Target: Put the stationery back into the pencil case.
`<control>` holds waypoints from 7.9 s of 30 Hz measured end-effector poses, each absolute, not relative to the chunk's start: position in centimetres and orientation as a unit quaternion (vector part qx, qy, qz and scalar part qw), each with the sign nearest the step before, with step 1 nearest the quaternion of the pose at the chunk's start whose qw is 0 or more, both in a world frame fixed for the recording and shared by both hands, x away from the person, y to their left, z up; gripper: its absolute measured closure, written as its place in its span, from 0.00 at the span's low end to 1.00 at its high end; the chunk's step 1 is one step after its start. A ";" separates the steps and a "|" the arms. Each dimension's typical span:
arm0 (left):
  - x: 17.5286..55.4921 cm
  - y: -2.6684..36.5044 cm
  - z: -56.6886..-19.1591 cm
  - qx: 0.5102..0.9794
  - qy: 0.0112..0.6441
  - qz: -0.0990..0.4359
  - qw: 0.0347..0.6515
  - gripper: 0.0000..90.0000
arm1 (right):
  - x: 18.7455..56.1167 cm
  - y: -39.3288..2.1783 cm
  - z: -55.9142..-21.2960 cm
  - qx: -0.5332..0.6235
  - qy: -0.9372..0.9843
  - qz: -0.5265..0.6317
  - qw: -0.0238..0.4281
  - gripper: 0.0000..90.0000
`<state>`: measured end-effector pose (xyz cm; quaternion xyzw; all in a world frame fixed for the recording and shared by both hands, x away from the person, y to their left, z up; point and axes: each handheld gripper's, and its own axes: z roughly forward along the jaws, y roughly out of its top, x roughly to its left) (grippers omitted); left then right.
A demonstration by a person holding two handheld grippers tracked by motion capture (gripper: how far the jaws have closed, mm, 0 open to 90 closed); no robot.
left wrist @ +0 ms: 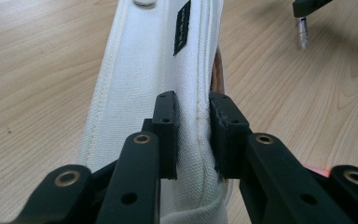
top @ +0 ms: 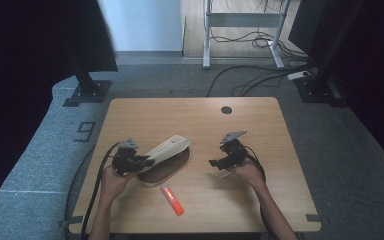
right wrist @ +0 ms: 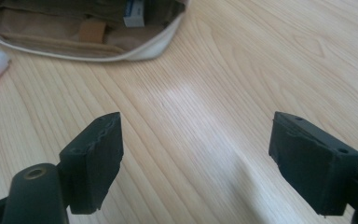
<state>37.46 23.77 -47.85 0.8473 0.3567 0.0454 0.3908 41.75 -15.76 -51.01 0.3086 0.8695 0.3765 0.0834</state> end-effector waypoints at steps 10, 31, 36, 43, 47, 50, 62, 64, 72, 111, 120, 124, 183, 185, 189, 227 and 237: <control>37.5 23.8 -47.9 0.847 0.356 0.043 0.392 0.82 | 40.9 -18.9 -51.4 0.330 0.860 0.379 0.092 0.26; 37.5 23.6 -47.9 0.847 0.354 0.040 0.394 0.81 | 39.6 -24.1 -53.2 0.350 0.858 0.366 0.091 0.40; 37.5 23.6 -47.9 0.847 0.353 0.039 0.395 0.81 | 39.9 -24.5 -53.8 0.345 0.861 0.365 0.087 0.44; 37.4 23.5 -48.0 0.847 0.352 0.036 0.397 0.81 | 40.1 -24.6 -54.2 0.341 0.861 0.366 0.093 0.54; 37.4 23.5 -48.0 0.847 0.351 0.036 0.397 0.81 | 40.3 -24.3 -54.1 0.335 0.865 0.359 0.104 0.62; 37.4 23.4 -48.0 0.848 0.351 0.036 0.396 0.81 | 40.4 -24.2 -54.1 0.335 0.866 0.355 0.107 0.68; 37.4 23.4 -48.0 0.848 0.350 0.036 0.396 0.80 | 40.2 -23.9 -54.0 0.345 0.864 0.351 0.104 0.87; 37.4 23.4 -48.0 0.848 0.350 0.036 0.396 0.80 | 40.1 -23.8 -53.9 0.349 0.863 0.350 0.104 0.87; 37.4 23.4 -48.0 0.849 0.350 0.037 0.395 0.80 | 39.8 -23.7 -53.8 0.356 0.858 0.356 0.106 0.87; 37.4 23.7 -47.6 0.838 0.360 0.052 0.407 0.84 | 39.1 -18.0 -50.6 0.293 0.861 0.408 0.075 0.87; 37.4 23.7 -47.6 0.839 0.359 0.052 0.407 0.84 | 39.4 -15.8 -50.5 0.273 0.867 0.412 0.066 0.87; 37.4 23.7 -47.5 0.838 0.359 0.052 0.407 0.84 | 39.5 -14.7 -50.5 0.264 0.870 0.413 0.061 0.87; 37.2 23.5 -47.4 0.843 0.353 0.046 0.403 0.84 | 42.3 -1.7 -52.2 0.184 0.906 0.374 0.069 0.83; 37.2 23.5 -47.4 0.843 0.352 0.045 0.404 0.84 | 42.4 -1.8 -52.2 0.190 0.906 0.370 0.077 0.78; 37.2 23.5 -47.5 0.843 0.352 0.045 0.404 0.84 | 42.5 -2.0 -52.0 0.202 0.905 0.363 0.093 0.71; 37.3 23.5 -47.6 0.843 0.351 0.044 0.404 0.83 | 43.1 -4.8 -51.9 0.233 0.898 0.361 0.098 0.80; 37.3 23.5 -47.6 0.845 0.350 0.043 0.403 0.83 | 41.0 -5.3 -51.2 0.242 0.893 0.370 0.086 0.48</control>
